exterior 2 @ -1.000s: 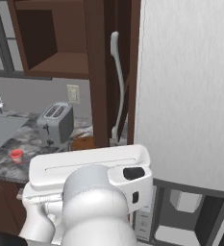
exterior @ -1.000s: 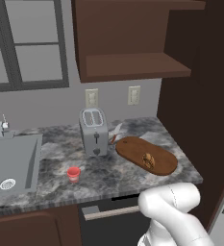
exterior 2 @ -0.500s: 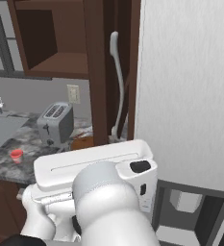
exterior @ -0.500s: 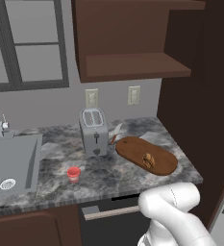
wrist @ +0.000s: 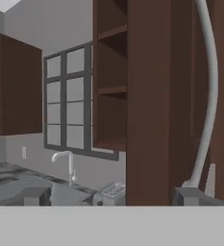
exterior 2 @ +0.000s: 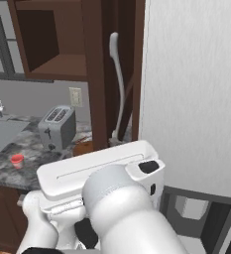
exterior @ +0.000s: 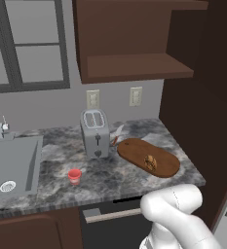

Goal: Pick the bread, place it on the cutting board, pick the jam, place it on the counter, and close the cabinet.

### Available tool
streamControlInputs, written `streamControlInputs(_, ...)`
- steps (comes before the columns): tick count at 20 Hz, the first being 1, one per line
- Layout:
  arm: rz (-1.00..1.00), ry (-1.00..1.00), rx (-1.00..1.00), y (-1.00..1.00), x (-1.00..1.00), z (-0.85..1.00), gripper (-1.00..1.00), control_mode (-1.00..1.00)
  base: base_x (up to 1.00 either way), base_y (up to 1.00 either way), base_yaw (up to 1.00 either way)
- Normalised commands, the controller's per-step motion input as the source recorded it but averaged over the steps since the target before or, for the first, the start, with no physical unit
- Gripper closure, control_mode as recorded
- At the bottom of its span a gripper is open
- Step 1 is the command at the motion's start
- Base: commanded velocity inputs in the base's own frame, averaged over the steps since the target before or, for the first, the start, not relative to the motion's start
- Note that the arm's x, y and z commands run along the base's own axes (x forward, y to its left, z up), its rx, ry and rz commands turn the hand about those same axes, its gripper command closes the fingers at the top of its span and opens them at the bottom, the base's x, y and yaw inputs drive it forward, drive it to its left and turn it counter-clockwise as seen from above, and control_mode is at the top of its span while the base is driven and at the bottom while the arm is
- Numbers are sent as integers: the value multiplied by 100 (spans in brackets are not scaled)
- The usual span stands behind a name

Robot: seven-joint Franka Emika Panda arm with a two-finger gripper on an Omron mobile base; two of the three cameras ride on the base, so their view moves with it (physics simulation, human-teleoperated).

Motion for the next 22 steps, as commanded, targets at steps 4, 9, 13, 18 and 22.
streamControlInputs(4, 12, 0, 0, 12, 0, 0, -100, -100, 0, 0, 0)
streamControlInputs(9, 12, 0, 0, 16, 0, 0, -100, -100, 0, 0, 0)
streamControlInputs(13, 12, 0, 0, 21, 0, 0, -100, -100, 0, 0, 0)
streamControlInputs(18, 11, 0, 0, 24, 0, 0, -100, -100, 0, 0, 0)
streamControlInputs(22, 8, 0, 0, 30, 0, 0, -100, -100, 0, 0, 0)
